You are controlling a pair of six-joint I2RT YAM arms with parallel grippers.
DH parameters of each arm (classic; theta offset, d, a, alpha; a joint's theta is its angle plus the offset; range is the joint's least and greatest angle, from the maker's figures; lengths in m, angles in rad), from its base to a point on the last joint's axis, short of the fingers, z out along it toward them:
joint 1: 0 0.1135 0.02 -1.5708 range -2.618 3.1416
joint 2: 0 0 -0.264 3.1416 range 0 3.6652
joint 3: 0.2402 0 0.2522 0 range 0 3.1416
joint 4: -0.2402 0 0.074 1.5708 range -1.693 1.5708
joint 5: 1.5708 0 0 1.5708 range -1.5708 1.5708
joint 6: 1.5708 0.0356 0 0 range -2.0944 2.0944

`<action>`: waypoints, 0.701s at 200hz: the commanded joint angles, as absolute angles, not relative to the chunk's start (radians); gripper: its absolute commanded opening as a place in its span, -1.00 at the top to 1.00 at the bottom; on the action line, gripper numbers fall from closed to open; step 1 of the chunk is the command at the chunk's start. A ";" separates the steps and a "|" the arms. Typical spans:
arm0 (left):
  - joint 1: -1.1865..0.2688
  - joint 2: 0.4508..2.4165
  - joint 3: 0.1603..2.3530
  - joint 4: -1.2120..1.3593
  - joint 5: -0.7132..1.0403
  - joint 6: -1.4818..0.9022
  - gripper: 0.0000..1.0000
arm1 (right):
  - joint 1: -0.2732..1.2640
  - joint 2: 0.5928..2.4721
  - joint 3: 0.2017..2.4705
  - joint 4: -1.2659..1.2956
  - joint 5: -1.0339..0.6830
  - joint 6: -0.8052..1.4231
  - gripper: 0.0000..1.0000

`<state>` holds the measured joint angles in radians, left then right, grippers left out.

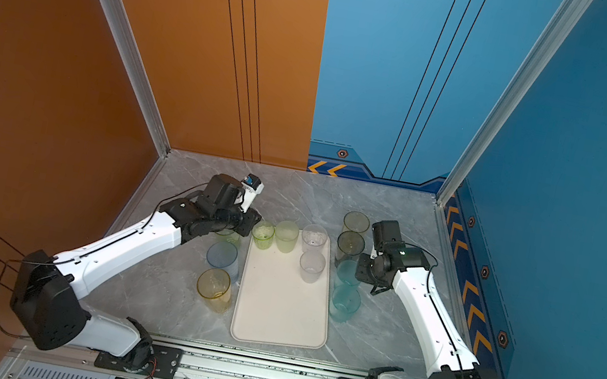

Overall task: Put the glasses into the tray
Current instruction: 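Move the right gripper over the teal textured cup beyond the tray, then lower the right gripper into the teal cup rim and close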

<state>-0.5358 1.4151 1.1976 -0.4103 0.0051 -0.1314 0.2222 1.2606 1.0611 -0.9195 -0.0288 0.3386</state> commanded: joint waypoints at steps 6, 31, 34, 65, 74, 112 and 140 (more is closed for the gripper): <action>-0.527 1.410 1.200 -0.401 0.023 -0.124 0.39 | 0.215 1.282 1.048 -0.900 -0.045 0.344 0.65; -0.524 1.410 1.197 -0.401 0.024 -0.123 0.39 | 0.214 1.299 1.048 -0.894 -0.045 0.341 0.66; -0.523 1.409 1.197 -0.400 0.024 -0.124 0.39 | 0.215 1.301 1.048 -0.893 -0.046 0.341 0.66; -0.518 1.408 1.194 -0.400 0.026 -0.123 0.39 | 0.213 1.315 1.044 -0.885 -0.048 0.339 0.66; -0.517 1.408 1.192 -0.400 0.027 -0.124 0.39 | 0.213 1.319 1.045 -0.883 -0.049 0.338 0.66; -0.513 1.410 1.191 -0.400 0.029 -0.123 0.39 | 0.213 1.339 1.044 -0.876 -0.053 0.336 0.67; -0.510 1.409 1.187 -0.401 0.031 -0.123 0.39 | 0.214 1.352 1.045 -0.870 -0.053 0.334 0.67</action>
<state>-0.5190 1.4151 1.1969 -0.4103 0.0116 -0.1314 0.2203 1.3380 1.0561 -0.8856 -0.0357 0.3382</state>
